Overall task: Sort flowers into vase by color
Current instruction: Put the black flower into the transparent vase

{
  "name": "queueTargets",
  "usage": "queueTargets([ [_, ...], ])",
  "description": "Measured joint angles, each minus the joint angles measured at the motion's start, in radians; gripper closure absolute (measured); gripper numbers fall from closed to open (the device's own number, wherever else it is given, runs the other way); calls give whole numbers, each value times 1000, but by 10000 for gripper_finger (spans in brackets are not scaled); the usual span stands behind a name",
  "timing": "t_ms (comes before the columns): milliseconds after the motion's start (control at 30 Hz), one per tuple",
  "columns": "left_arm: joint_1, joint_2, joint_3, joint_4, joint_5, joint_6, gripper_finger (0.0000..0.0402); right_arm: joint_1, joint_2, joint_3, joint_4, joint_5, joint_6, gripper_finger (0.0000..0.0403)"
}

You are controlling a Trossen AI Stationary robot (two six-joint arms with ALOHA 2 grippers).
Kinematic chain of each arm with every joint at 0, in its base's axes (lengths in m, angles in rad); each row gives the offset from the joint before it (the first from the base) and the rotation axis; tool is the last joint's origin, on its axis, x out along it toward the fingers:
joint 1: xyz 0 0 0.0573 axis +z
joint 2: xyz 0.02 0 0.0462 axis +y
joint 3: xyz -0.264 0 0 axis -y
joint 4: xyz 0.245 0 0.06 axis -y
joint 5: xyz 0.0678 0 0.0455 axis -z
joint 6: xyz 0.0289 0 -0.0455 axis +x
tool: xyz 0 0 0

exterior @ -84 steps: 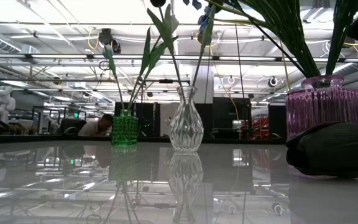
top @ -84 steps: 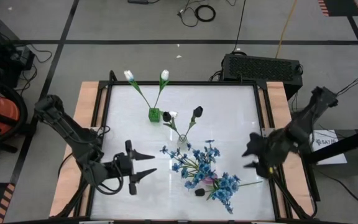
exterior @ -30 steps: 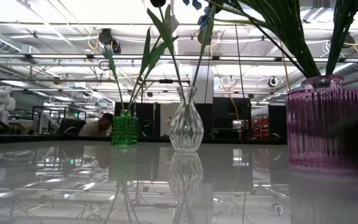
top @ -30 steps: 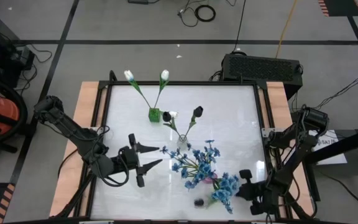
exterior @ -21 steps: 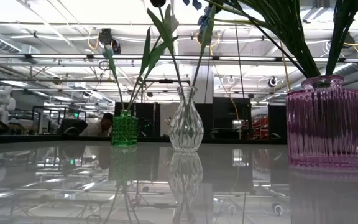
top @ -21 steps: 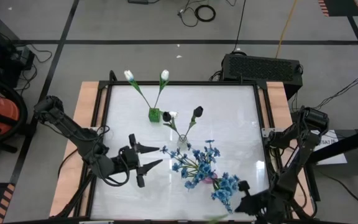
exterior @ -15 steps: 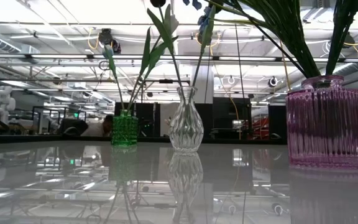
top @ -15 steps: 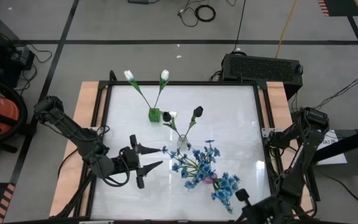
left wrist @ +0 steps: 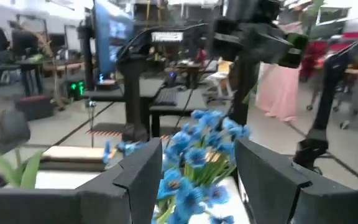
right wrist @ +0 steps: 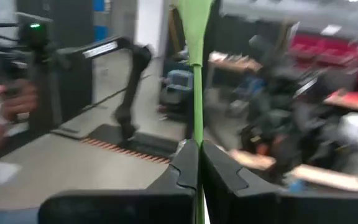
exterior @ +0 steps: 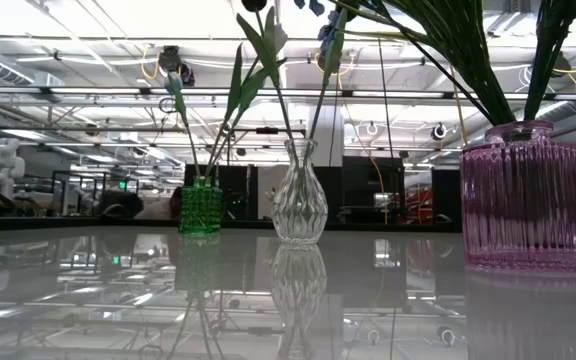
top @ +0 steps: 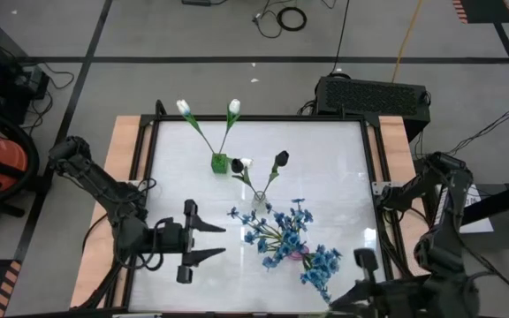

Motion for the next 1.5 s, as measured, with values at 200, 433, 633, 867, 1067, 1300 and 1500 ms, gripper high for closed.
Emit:
queueTargets([
  [200, 44, 61, 0, 288, 48, 215, 192, -95, -1, 59, 12, 56, -249, 401],
  [433, 125, 140, 1, 546, 251, 343, 192, -309, -1, 58, -22, -159, -291, 401],
  [633, 170, 164, 1, 546, 284, 326, 192, -458, 0, 58, -42, -285, -289, 401],
  [867, 181, 163, 1, 576, 315, 331, 192, -554, 45, 58, -60, -373, -258, 401],
  [1067, 188, 163, 1, 571, 318, 376, 196, -593, 102, 57, -14, -388, -267, 398],
  [1300, 187, 163, 1, 560, 319, 422, 266, -603, 109, 57, 22, -354, -318, 397],
  [1500, 189, 162, 1, 561, 312, 465, 316, -604, 99, 57, 23, -333, -334, 397],
])
